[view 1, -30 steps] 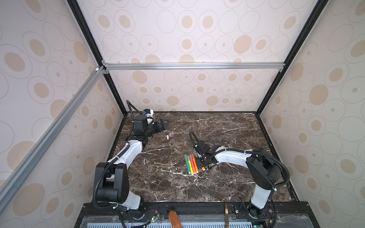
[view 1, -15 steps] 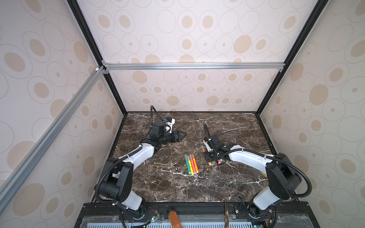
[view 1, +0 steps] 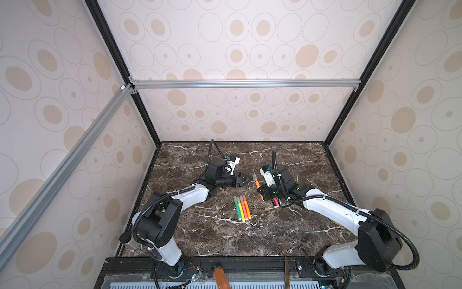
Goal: Remove pen caps from pens
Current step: Open the pen cap on the pen.
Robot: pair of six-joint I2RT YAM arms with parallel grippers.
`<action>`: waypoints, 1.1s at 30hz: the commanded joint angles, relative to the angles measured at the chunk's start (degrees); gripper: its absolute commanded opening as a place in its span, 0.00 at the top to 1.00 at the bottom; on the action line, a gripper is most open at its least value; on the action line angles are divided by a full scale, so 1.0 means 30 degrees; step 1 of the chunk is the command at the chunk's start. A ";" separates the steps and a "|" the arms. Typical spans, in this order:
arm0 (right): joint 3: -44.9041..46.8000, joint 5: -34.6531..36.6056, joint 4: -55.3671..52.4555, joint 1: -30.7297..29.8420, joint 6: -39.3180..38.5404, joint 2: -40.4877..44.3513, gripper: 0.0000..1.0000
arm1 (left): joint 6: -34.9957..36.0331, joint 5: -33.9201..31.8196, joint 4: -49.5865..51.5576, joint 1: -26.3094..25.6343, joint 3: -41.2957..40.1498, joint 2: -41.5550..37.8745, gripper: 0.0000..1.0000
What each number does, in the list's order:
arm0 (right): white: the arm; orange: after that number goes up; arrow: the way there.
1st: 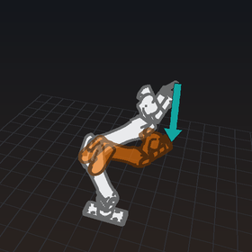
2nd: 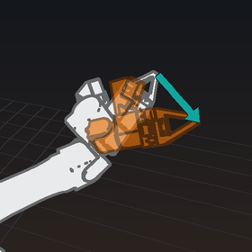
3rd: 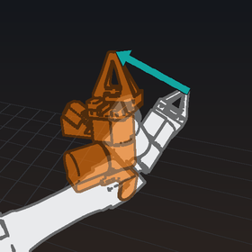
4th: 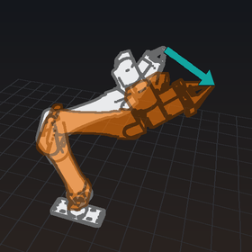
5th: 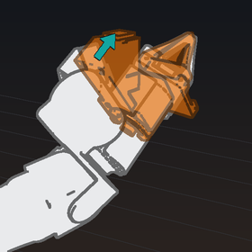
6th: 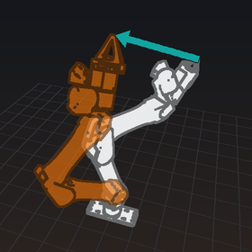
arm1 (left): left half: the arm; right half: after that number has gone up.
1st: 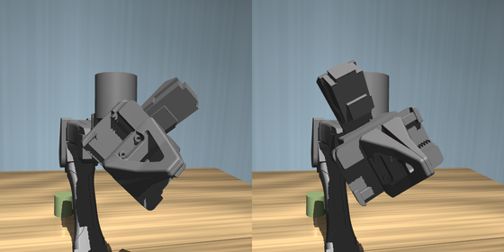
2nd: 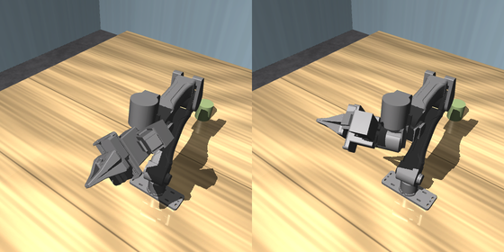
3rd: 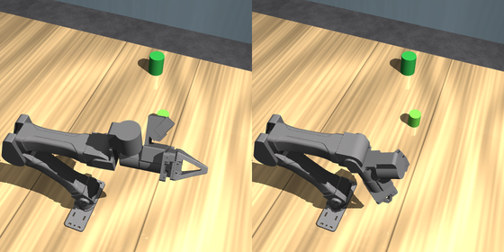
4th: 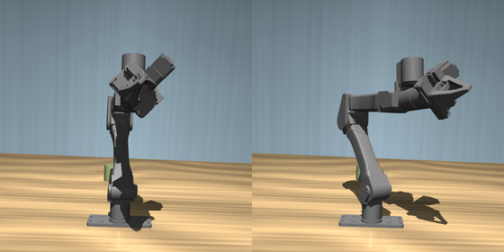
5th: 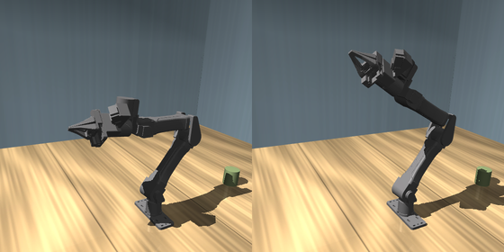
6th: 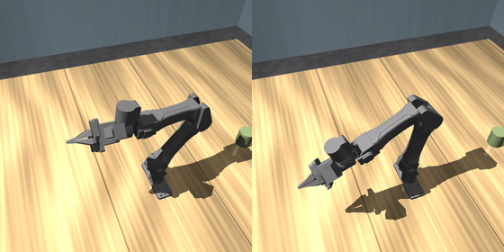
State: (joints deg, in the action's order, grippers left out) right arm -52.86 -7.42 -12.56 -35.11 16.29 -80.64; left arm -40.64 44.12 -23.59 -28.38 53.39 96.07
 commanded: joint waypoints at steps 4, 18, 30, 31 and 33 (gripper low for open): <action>0.0300 -0.0602 0.1108 0.0071 0.0266 0.0198 1.00 | -0.0925 0.0236 -0.1442 -0.0576 0.1600 0.0811 0.46; 0.0594 -0.0457 0.1650 0.0046 0.0344 0.0147 1.00 | -0.0896 0.0144 -0.1217 -0.1174 0.3180 0.2264 0.76; 0.0629 -0.0570 0.1954 0.0050 0.0523 -0.0292 0.89 | -0.0953 0.0132 -0.1291 -0.1233 0.3196 0.2225 1.00; 0.0673 -0.0573 0.2042 0.0055 0.0546 -0.0333 0.80 | -0.1023 0.0172 -0.1375 -0.1230 0.3161 0.2212 1.00; 0.0706 -0.0573 0.2248 0.0045 0.0637 -0.0430 0.70 | -0.1206 0.0285 -0.1631 -0.1255 0.3079 0.2166 1.00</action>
State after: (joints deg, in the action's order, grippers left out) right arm -51.35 -8.82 -7.22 -34.81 17.43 -81.08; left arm -43.75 44.05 -26.06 -31.62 61.21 102.96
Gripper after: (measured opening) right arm 0.276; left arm 0.167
